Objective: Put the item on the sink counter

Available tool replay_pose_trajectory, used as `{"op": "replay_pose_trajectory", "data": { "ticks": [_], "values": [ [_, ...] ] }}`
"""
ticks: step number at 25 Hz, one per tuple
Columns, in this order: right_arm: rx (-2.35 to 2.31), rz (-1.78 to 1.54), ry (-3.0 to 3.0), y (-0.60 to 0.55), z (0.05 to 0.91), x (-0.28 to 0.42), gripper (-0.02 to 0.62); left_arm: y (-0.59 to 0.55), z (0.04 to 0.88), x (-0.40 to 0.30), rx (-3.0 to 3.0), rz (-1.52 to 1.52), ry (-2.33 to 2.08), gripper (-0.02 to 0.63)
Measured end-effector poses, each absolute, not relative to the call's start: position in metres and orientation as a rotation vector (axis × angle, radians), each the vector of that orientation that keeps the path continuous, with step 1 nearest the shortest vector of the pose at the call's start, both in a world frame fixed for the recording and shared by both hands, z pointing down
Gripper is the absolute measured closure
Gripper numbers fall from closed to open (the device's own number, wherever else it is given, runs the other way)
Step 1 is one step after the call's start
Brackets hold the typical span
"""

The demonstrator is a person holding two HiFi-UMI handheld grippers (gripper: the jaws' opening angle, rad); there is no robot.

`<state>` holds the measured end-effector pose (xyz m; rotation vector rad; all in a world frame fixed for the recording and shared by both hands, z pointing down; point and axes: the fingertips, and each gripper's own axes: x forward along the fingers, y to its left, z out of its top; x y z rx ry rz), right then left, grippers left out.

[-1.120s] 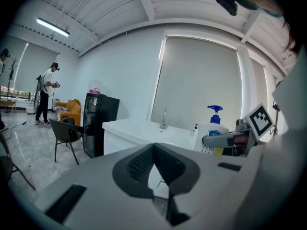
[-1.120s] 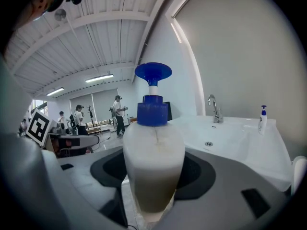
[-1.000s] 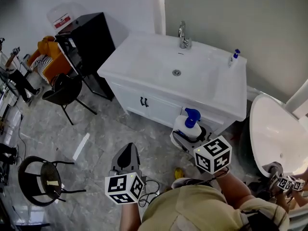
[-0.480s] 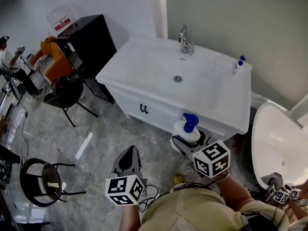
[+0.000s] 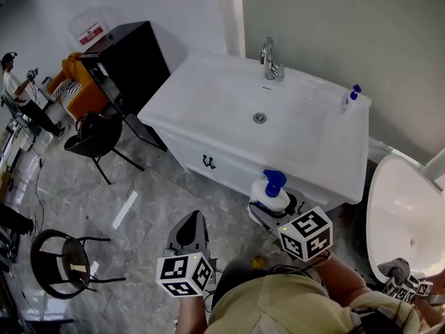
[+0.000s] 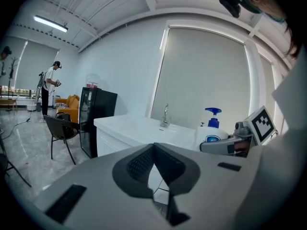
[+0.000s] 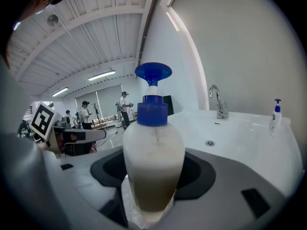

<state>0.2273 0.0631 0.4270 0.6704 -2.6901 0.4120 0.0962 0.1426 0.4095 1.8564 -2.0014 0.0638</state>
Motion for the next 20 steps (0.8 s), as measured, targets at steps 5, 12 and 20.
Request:
{"op": "replay_pose_trajectory", "data": {
  "ticks": [5,12,20],
  "values": [
    [0.664,0.406,-2.679,0.056,0.431,0.22,0.316,0.131,0.408,0.092,1.871,0.051,-1.998,0.571],
    [0.701,0.4,-2.672,0.036,0.428,0.196,0.316,0.11,0.406,0.067,1.908,0.041,-1.971,0.571],
    [0.737,0.39,-2.659,0.013,0.424,0.141,0.316,0.085,0.402,0.014,1.943,0.044,-1.932,0.571]
  ]
}}
